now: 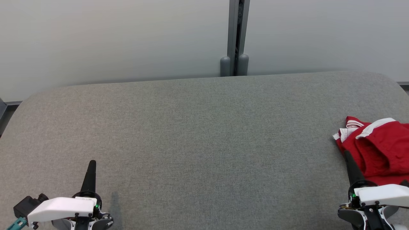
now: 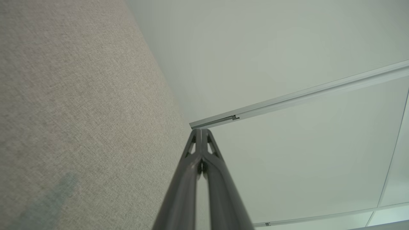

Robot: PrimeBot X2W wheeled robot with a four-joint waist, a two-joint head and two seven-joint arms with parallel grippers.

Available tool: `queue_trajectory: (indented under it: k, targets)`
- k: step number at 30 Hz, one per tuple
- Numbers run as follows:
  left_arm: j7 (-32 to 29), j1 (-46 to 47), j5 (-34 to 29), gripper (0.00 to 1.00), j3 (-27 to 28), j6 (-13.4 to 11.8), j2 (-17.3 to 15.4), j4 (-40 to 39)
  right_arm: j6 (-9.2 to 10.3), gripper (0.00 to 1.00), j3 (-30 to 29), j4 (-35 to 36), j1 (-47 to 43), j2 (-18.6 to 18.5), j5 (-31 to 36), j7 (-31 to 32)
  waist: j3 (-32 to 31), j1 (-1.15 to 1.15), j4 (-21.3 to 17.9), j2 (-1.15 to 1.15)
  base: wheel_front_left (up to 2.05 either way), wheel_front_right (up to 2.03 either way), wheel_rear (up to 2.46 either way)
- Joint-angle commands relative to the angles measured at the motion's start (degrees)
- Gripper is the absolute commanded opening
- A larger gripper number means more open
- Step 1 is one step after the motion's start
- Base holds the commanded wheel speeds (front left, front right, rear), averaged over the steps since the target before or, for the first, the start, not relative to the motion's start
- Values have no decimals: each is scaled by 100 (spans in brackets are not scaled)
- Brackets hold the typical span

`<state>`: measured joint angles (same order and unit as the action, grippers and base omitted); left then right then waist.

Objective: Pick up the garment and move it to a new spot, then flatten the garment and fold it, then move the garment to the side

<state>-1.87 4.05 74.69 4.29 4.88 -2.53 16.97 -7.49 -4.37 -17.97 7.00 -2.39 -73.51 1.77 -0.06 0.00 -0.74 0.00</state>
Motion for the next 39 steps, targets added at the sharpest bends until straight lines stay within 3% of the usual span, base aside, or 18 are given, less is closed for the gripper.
queue_trajectory:
  k: [1, 39]
  targets:
    - [-37, 144, 129, 0, 39, 38, -36, -75, -1, 0, -29, 74, -9, -55, -151, 52, 1, 0, 3, 0, 0, 0, 0]
    - [-461, 263, 1695, 0, 229, 277, -49, -297, -1, 0, -218, 395, -96, -72, -1810, 479, 22, 0, 68, 0, 0, 0, 0]
